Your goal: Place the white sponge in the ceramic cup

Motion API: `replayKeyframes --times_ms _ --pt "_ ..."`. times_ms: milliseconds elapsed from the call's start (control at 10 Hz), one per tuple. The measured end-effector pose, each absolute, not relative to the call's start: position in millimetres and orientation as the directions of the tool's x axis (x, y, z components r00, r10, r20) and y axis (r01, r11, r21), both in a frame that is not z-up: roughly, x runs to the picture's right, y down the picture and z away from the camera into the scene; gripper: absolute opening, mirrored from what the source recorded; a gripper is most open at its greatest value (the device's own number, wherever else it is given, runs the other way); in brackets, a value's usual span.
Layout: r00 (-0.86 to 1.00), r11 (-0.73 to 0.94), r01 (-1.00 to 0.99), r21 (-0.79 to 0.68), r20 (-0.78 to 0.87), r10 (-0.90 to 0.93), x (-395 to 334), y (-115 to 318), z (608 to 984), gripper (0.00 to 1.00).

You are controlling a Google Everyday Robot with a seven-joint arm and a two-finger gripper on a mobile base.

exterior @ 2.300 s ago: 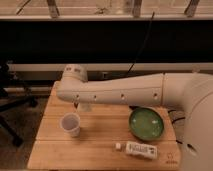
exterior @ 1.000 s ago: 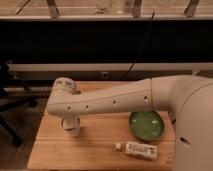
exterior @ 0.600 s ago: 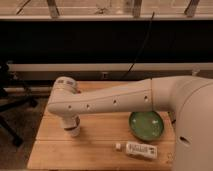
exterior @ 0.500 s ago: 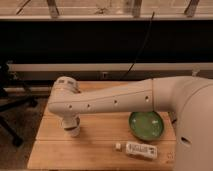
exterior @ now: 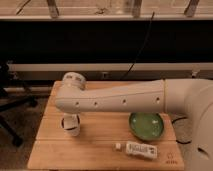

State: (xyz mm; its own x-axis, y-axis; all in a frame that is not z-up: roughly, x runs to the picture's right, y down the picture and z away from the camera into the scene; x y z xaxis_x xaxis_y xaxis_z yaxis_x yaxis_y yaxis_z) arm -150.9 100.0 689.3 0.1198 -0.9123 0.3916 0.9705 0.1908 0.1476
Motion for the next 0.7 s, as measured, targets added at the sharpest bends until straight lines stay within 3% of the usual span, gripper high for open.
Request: replayKeyframes --times_ms 700 --pt "0.193 0.246 0.966 0.075 0.424 -0.885 -97.6 42.9 707.7 0.69"
